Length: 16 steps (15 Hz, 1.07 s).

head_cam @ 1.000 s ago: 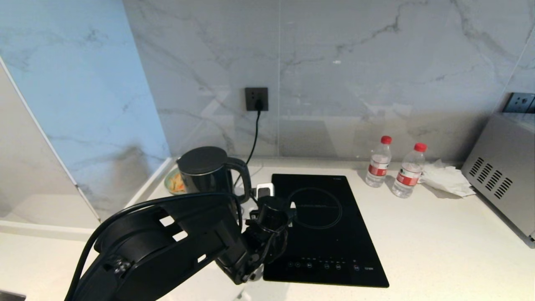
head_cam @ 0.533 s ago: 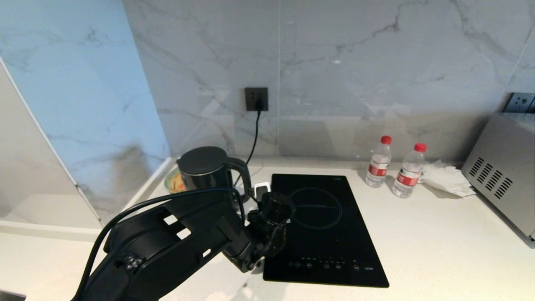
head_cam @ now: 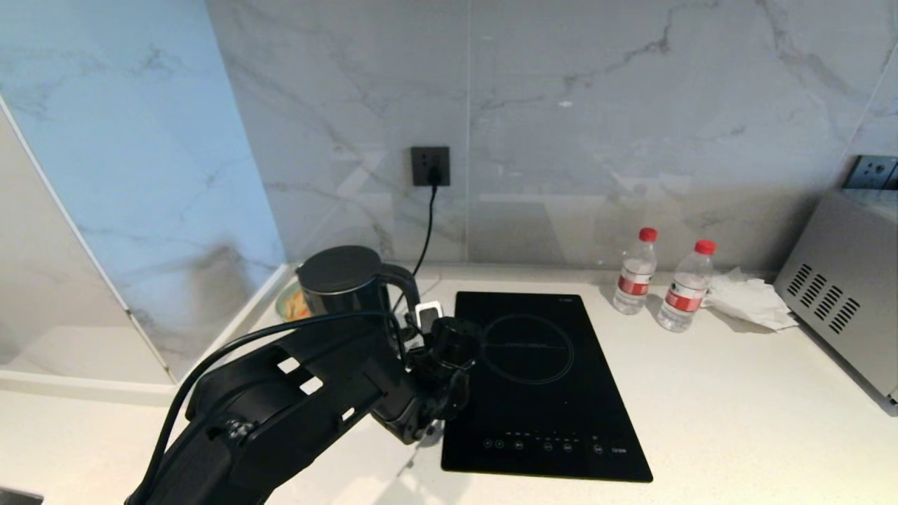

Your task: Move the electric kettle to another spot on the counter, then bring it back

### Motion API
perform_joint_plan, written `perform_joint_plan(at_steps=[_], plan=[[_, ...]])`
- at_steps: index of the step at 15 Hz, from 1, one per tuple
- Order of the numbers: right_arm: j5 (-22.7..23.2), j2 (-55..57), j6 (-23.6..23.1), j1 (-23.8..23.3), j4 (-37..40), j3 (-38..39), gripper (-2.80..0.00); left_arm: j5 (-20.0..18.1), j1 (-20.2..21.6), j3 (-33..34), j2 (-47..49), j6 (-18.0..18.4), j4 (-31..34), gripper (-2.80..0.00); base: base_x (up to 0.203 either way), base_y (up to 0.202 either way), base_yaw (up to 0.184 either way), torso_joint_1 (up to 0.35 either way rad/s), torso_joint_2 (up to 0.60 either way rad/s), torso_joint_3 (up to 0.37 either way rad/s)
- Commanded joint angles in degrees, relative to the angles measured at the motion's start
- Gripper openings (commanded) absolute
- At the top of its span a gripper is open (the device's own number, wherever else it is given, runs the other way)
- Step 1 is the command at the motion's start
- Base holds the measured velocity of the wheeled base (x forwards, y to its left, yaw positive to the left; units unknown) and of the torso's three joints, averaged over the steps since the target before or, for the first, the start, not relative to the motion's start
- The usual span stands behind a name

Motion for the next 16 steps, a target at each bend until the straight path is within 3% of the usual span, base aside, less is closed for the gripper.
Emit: perform_joint_plan(at_steps=[1,16], plan=[[0.02,0.00,-0.01,0.00,-0.02,0.00,-2.80,0.64,0.63,-0.62,0.56,-0.19,-0.43,0.00,0.000,0.000,0.000,0.000,0.00,0.000],[0.02,0.00,-0.01,0.00,-0.02,0.00,-2.80,4.61,1.07,-1.28,2.06,0.60,-1.63,0.00,0.000,0.000,0.000,0.000,0.00,0.000]])
